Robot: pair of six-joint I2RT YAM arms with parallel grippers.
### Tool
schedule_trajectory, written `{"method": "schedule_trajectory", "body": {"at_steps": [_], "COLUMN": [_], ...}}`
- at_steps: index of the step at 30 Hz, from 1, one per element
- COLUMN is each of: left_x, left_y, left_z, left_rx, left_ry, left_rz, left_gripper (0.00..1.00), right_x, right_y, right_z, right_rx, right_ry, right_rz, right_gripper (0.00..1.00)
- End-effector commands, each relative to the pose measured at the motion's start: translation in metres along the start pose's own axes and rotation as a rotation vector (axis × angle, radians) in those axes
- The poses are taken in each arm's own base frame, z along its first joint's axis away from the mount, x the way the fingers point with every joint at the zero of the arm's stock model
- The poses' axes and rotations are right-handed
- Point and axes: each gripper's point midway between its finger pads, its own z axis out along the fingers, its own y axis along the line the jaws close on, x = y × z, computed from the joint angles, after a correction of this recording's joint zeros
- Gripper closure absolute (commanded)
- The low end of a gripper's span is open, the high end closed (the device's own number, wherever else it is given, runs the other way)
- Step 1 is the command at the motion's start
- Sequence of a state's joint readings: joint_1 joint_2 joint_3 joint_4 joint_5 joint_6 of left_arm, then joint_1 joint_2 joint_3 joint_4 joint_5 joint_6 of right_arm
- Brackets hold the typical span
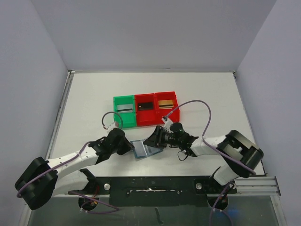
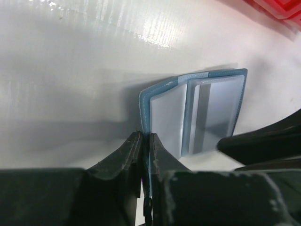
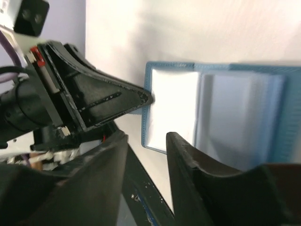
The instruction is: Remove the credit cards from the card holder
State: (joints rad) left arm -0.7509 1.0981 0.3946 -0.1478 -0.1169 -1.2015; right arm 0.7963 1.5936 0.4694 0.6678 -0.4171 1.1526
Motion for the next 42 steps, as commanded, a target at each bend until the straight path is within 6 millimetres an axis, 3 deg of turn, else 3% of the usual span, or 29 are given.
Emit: {"method": "schedule_trajectory", "body": {"at_steps": [1, 4, 6, 11, 24, 33, 42], "left_x": [-0.005, 0.006, 0.011, 0.015, 0.010, 0.015, 0.016], "left_y": [-0.032, -0.038, -0.044, -0.056, -0.066, -0.065, -0.064], "left_z": [0.001, 0.006, 0.007, 0.009, 0.003, 0.005, 0.007], "left_rx": [0.107, 0.131, 0.144, 0.157, 0.163, 0.160, 0.156], "left_ry": [0.010, 0.054, 0.068, 0.076, 0.062, 0.081, 0.086], "left_rz": [0.106, 0.153, 0.175, 0.177, 0.174, 0.182, 0.188], "left_gripper": [0.98, 1.00, 1.00, 1.00, 1.00, 1.00, 1.00], "right_x": [-0.037, -0.043, -0.043, -0.043, -0.040, -0.034, -0.028], "right_y": [-0.014, -0.046, -0.054, -0.048, -0.032, -0.054, -0.042], "right_z": [-0.026, -0.051, -0.061, -0.071, -0.062, -0.055, -0.041], "right_rx": [0.190, 0.413, 0.468, 0.468, 0.433, 0.532, 0.472], "right_ry": [-0.145, -0.174, -0.167, -0.160, -0.127, -0.101, -0.066], "right_rz": [-0.056, -0.068, -0.072, -0.099, -0.148, -0.135, -0.176], "right_gripper": [0.55, 0.47, 0.46, 0.48, 0.56, 0.56, 0.65]}}
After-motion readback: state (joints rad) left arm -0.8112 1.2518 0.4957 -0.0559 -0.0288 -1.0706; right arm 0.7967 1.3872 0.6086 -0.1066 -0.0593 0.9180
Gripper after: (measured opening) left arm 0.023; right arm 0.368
